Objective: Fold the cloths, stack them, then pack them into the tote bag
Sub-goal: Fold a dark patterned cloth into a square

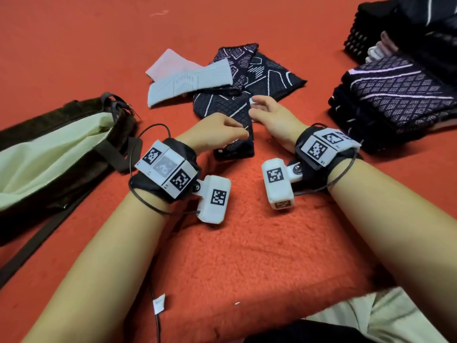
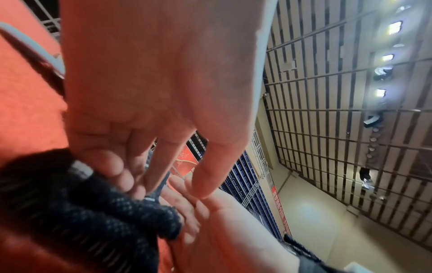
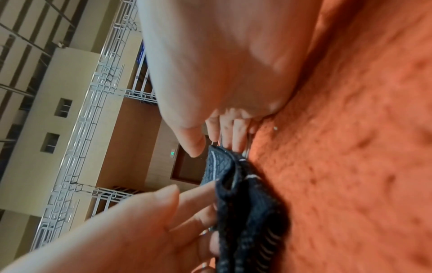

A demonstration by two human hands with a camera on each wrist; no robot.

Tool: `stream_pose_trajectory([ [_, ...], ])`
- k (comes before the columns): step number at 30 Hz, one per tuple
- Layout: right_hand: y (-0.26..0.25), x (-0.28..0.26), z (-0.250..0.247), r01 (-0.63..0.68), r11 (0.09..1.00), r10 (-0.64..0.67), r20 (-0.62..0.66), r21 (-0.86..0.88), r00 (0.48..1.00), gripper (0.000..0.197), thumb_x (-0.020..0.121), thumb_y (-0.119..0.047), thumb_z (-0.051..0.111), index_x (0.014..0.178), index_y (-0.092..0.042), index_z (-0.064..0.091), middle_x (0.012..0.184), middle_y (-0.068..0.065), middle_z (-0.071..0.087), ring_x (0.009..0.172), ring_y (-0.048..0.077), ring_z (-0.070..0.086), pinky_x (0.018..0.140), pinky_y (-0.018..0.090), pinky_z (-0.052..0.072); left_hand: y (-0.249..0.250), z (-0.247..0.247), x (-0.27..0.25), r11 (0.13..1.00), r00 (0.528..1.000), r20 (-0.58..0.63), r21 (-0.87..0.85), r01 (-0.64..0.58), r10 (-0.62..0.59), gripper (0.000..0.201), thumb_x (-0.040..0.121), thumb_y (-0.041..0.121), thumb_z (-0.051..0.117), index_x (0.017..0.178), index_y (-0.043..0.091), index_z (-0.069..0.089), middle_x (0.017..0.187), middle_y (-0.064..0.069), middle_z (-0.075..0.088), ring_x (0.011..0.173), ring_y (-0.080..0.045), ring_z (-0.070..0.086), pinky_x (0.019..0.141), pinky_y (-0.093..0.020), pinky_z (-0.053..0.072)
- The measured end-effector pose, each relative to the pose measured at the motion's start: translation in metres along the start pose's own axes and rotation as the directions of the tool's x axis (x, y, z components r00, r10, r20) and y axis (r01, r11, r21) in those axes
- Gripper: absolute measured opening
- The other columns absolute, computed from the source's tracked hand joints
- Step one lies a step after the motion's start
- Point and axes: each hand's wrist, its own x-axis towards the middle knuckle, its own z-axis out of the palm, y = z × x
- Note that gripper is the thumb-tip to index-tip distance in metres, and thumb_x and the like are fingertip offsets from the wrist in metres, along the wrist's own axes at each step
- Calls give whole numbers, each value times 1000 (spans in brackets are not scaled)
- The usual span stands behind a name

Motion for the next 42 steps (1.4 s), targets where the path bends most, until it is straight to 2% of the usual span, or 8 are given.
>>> stream_pose_trajectory([
  [4, 3, -1, 1, 42, 999, -42, 17, -8, 999, 56, 87, 6, 55, 137, -3, 32, 135, 13, 47, 107, 11, 51, 57, 5, 44, -7, -4, 0, 997, 998, 66, 75, -26, 21, 28, 87, 7, 54, 108, 22, 67, 66, 0, 55, 55, -7, 45, 62, -20, 41],
  [8, 5, 2, 2, 71, 991, -66, 50, -110, 997, 71, 78, 13, 61, 139, -3, 29, 135, 15, 48, 125, 21, 49, 85, 23, 47, -16, -17, -3, 993, 994, -94, -108, 42, -52, 22, 90, 4, 50, 80, 19, 61, 60, 6, 54, 49, -1, 46, 43, -11, 39],
  [13, 4, 2, 1, 49, 993, -43, 59, -105, 997, 70, 78, 15, 58, 139, -5, 29, 135, 12, 47, 125, 20, 48, 67, 13, 48, -20, -22, -1, 946, 957, 10, 154, 286, -291, 33, 92, 42, 51, 69, 18, 49, 59, 4, 51, 50, -12, 40, 45, -18, 29],
  [17, 4, 2, -1, 45, 995, -39, 63, -93, 997, 71, 79, 16, 56, 140, -5, 27, 136, 11, 46, 126, 19, 47, 53, 9, 44, -10, -14, 1, 947, 966, 16, 198, 251, -259, 30, 92, 37, 55, 69, 18, 49, 62, 3, 50, 51, -10, 44, 31, -8, 31],
  [20, 3, 0, 0, 36, 996, -31, 61, -82, 998, 72, 78, 18, 55, 140, -4, 26, 136, 13, 46, 127, 21, 47, 53, 10, 46, -8, -11, 2, 947, 966, 52, 214, 239, -255, 24, 90, 33, 59, 76, 14, 55, 68, -5, 54, 53, -16, 51, 52, -20, 50],
  [31, -44, -10, -22, 114, 988, -117, -33, -100, 993, 93, 59, -52, 72, 138, -19, 36, 135, 6, 51, 123, 15, 51, 107, 35, 40, 6, -46, -14, 976, 996, -88, -213, -52, 34, 19, 92, 2, 51, 105, 15, 53, 94, -3, 56, 85, -15, 56, 68, -31, 56],
  [37, -39, -24, -8, 125, 989, -130, -59, -83, 990, 38, 88, -39, 56, 116, -15, 48, 114, 3, 63, 99, 17, 62, 77, 25, 48, 20, -35, -8, 767, 949, -306, -625, -141, -75, 37, 93, -6, 41, 124, 13, 45, 90, 1, 54, 77, -8, 56, 70, -24, 51],
  [42, -38, -34, -9, 159, 983, -167, -79, -97, 983, 62, 91, -30, 53, 138, -5, 22, 130, 2, 50, 121, 17, 48, 110, 37, 34, 26, -27, -6, 743, 910, -403, -637, -205, -94, 52, 86, -13, 39, 125, 22, 33, 94, 0, 51, 82, -12, 54, 70, -26, 50],
])
